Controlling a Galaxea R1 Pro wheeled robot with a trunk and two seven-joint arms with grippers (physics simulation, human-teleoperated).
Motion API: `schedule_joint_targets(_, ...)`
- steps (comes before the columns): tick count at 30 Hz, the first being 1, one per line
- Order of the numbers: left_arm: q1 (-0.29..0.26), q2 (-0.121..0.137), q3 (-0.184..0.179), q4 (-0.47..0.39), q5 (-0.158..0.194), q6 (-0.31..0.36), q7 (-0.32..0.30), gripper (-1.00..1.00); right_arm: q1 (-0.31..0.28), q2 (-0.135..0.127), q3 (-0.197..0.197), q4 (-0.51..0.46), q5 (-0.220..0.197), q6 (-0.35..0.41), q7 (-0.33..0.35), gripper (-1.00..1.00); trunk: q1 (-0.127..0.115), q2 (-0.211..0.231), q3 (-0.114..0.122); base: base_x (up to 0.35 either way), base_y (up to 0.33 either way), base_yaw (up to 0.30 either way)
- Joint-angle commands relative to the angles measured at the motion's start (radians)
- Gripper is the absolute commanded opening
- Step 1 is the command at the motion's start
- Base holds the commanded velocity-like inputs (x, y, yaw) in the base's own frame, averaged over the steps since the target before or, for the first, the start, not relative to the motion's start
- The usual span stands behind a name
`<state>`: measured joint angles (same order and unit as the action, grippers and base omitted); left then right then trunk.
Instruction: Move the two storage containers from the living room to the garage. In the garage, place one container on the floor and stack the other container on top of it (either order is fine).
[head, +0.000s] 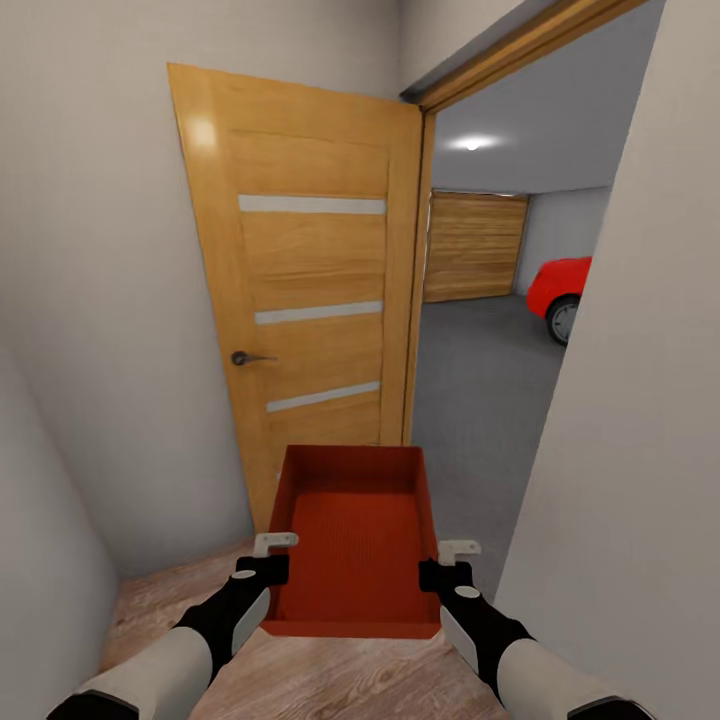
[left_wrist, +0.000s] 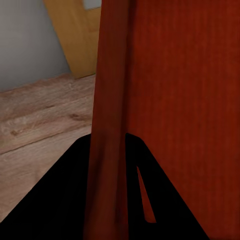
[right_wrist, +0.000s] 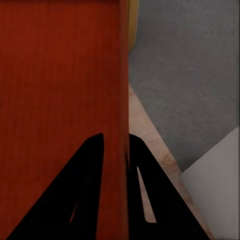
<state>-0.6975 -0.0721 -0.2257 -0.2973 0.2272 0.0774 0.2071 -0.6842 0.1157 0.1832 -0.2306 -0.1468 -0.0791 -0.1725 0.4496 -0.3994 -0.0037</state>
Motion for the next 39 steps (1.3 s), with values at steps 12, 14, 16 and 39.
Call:
schedule_joint_targets(12,0.0,-0.002,-0.022,-0.008,0.021,0.007,0.009,-1.0,0.0,-0.003,0.012,0.007,-0.016,-0.007,0.004,-1.0,0.0,-0.001,0.0,0.0,0.0,0.0)
schedule_joint_targets(14,0.0,-0.002,-0.017,-0.009,0.015,0.007,0.009,-1.0,0.0,-0.005,0.011,0.007,-0.017,-0.008,0.004,-1.0,0.0,-0.001,0.0,0.0,0.0,0.0)
schedule_joint_targets(16,0.0,-0.002,-0.013,-0.012,0.011,0.007,0.009,-1.0,0.0,-0.006,0.008,0.005,-0.016,-0.008,0.005,-1.0,0.0,-0.001,0.0,0.0,0.0,0.0)
schedule_joint_targets(39,0.0,-0.002,0.031,-0.02,-0.012,0.007,0.009,-1.0,0.0,-0.009,0.006,-0.006,-0.017,-0.004,0.007,-1.0,0.0,-0.001,0.0,0.0,0.0,0.0)
